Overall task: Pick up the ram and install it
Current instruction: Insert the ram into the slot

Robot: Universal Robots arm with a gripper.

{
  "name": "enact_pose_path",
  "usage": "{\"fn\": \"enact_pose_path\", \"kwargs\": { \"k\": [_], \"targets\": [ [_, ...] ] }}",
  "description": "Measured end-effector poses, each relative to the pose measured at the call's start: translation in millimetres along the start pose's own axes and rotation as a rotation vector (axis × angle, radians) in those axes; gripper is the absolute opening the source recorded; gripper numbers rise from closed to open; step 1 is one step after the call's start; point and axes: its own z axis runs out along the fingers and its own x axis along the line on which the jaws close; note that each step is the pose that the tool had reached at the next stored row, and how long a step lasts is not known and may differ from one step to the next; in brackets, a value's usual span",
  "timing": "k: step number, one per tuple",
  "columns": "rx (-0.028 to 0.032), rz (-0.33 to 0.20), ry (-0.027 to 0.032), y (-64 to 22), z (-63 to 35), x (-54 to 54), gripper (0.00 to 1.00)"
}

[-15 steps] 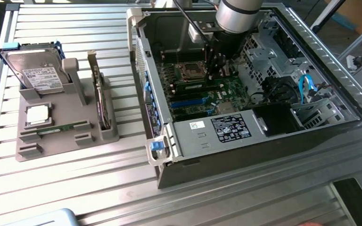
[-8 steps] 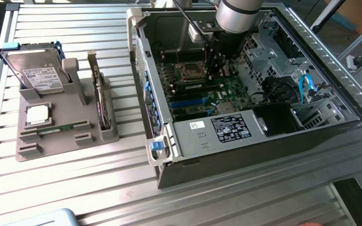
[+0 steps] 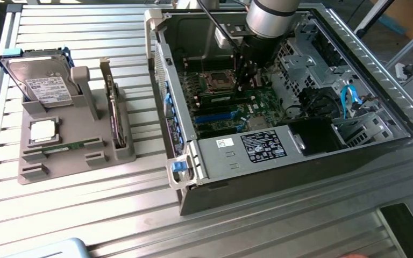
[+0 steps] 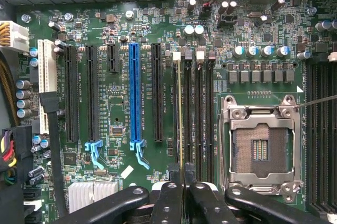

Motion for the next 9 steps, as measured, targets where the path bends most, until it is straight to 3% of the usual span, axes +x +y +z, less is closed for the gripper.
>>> {"fn": "enact_pose_path", "kwargs": {
  "k": [9],
  "targets": [
    [-0.0002, 0.0, 0.0009, 0.0, -0.6, 0.0, 0.12]
  ]
}}
